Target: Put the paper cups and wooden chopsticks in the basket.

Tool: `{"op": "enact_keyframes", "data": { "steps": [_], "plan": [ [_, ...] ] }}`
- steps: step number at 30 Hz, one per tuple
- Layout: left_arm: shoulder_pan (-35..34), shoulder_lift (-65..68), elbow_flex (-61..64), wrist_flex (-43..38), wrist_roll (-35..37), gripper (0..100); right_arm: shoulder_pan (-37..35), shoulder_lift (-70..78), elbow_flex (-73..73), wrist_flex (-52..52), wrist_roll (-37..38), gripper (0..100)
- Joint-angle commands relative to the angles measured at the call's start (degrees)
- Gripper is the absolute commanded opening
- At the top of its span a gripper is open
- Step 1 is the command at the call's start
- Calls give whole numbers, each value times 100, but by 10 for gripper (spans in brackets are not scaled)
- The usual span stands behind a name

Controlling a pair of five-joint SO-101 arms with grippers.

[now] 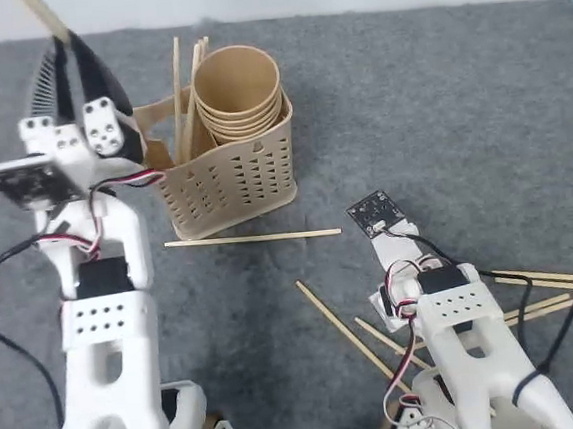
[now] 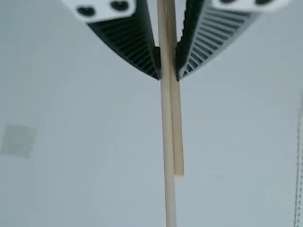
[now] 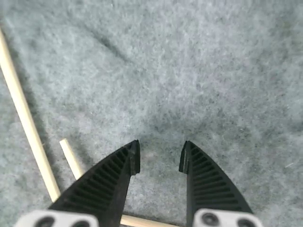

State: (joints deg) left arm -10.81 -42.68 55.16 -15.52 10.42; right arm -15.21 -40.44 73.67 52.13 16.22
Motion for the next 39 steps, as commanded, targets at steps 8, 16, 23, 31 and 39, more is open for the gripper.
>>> {"op": "enact_keyframes", "data": {
  "steps": [8,16,23,31,39],
  "plan": [
    [510,79,1156,-123,-44,13,75,-163,-35,40,290,154],
    [167,62,919,527,-53,186,75,-163,-35,40,308,154],
    [-202,62,-497,2462,-53,261,75,-163,-35,40,316,154],
    [-571,-800,-2299,5459,-44,261,75,-163,-35,40,325,154],
    [-765,-2514,-1736,8633,-79,261,75,-163,-35,31,325,154]
  ]
}}
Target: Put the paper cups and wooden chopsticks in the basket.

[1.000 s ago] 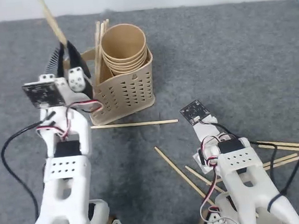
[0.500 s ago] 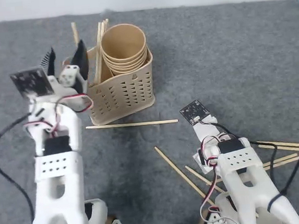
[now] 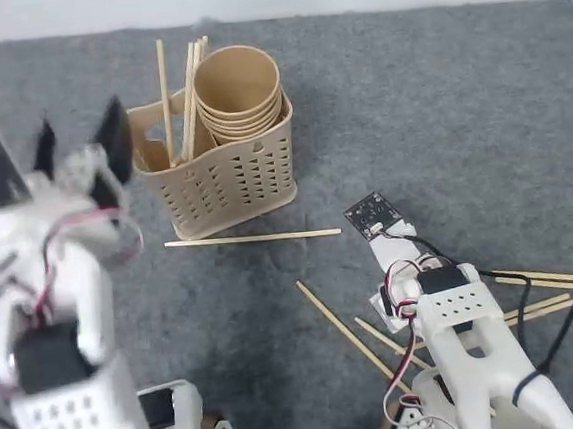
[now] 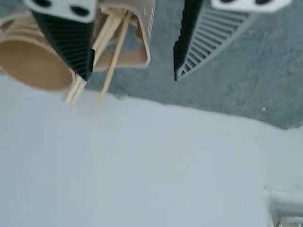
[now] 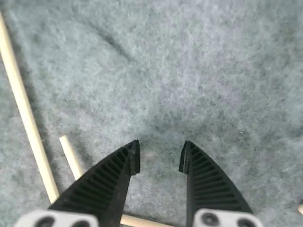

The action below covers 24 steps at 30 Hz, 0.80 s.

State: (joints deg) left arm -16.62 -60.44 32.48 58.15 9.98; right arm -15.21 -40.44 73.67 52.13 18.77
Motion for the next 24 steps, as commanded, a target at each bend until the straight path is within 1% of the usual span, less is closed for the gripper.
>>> {"op": "enact_keyframes", "data": {
  "steps": [1,3,6,8,11,13,15,19,21,24],
  "plan": [
    [-325,-905,945,1380,-35,261,75,-163,-35,31,70,154],
    [-624,-1222,1895,1240,-44,261,66,-163,-35,31,70,154],
    [-1152,-1749,3240,475,-44,261,57,-163,-35,31,70,154],
    [-1582,-2145,3908,132,-44,261,57,-163,-35,40,53,154],
    [-2136,-2787,4637,88,-44,261,40,-163,-35,48,44,154],
    [-2347,-3200,5112,88,-53,261,40,-163,-26,57,35,154],
    [-2330,-3587,5534,79,-88,261,31,-163,-26,66,26,154],
    [-2251,-4220,6035,149,-448,261,31,-163,-26,84,18,154],
    [-2242,-4352,6097,325,-396,261,75,-163,-26,84,18,154],
    [-2242,-4308,6097,325,-316,261,84,-171,-123,312,18,154]
  ]
}}
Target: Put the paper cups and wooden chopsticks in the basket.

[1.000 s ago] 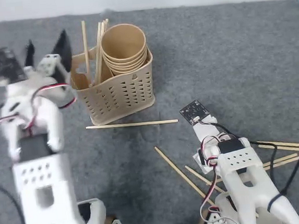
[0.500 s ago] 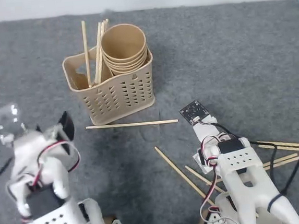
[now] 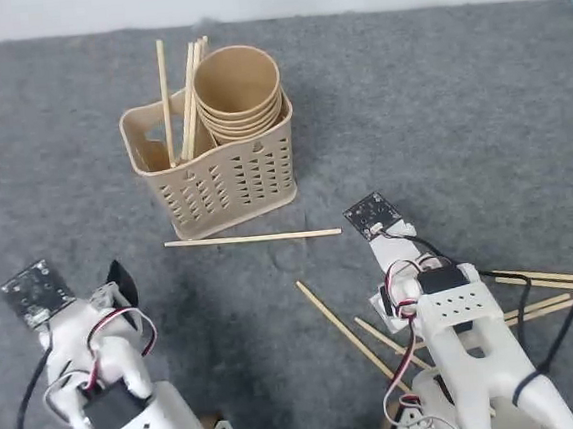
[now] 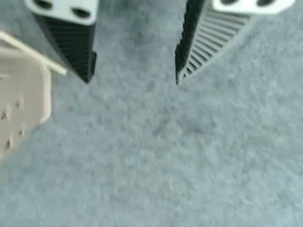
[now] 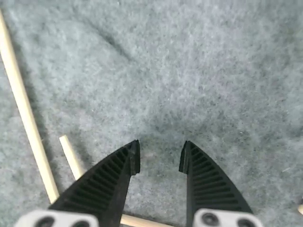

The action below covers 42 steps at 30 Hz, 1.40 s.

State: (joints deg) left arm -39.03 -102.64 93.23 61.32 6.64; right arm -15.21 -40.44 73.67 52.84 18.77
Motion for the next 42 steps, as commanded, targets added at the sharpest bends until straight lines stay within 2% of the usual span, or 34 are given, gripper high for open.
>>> {"op": "enact_keyframes", "data": {
  "steps": [1,7,13,19,22,25,28,33,38,42],
  "plan": [
    [0,-62,22,9,9,261,75,-163,-211,391,18,154],
    [141,44,31,0,18,261,84,-110,-1275,1596,70,158],
    [149,484,-119,-79,-176,261,92,-92,-2936,2519,79,165],
    [149,1521,-374,-484,-308,261,233,708,-4264,3160,273,259],
    [141,1925,-444,-721,-308,261,769,1402,-4633,3363,756,237],
    [141,2268,-541,-835,-308,261,1727,2026,-4809,3363,1301,195],
    [141,2514,-620,-932,-316,261,2782,2536,-4870,3319,2154,168],
    [149,2752,-673,-1064,-325,262,4119,3037,-4897,3081,3446,193],
    [149,2752,-673,-1064,-325,263,4769,3433,-4870,3037,4589,260],
    [149,2743,-673,-1064,-466,263,4980,3785,-4888,2976,5116,264]
  ]
}}
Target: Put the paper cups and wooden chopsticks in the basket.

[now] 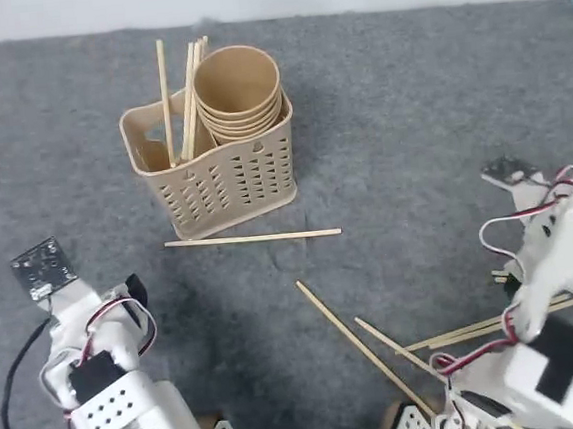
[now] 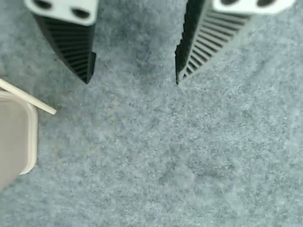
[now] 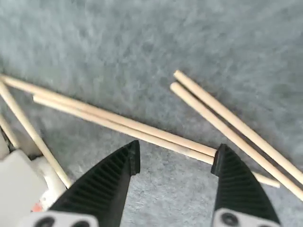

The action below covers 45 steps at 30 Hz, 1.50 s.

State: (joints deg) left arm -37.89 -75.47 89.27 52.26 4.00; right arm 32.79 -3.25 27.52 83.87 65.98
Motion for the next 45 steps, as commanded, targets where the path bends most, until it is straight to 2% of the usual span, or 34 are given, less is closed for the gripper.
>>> {"op": "enact_keyframes", "data": {
  "steps": [1,9,18,20,24,26,31,34,42,45],
  "plan": [
    [35,26,-277,-141,-237,263,198,163,-273,-198,448,264],
    [35,18,-277,-141,-246,263,259,1165,-273,-1305,448,264],
    [35,18,-277,-141,-246,263,268,1376,-281,-1692,466,262],
    [35,18,-277,-141,-246,263,356,1393,-281,-1710,466,219],
    [35,18,-277,-141,-246,263,426,1385,-457,-1719,466,0],
    [35,18,-277,-141,-246,263,558,1376,-589,-1692,466,41],
    [35,18,-277,-141,-246,263,778,1367,-1099,-1648,466,8],
    [35,18,-277,-141,-246,263,857,1358,-1477,-1349,457,7],
    [35,18,-277,-149,-246,263,875,1358,-2971,356,431,7],
    [35,18,-277,-149,-246,263,840,1358,-3112,813,448,11]
  ]
}}
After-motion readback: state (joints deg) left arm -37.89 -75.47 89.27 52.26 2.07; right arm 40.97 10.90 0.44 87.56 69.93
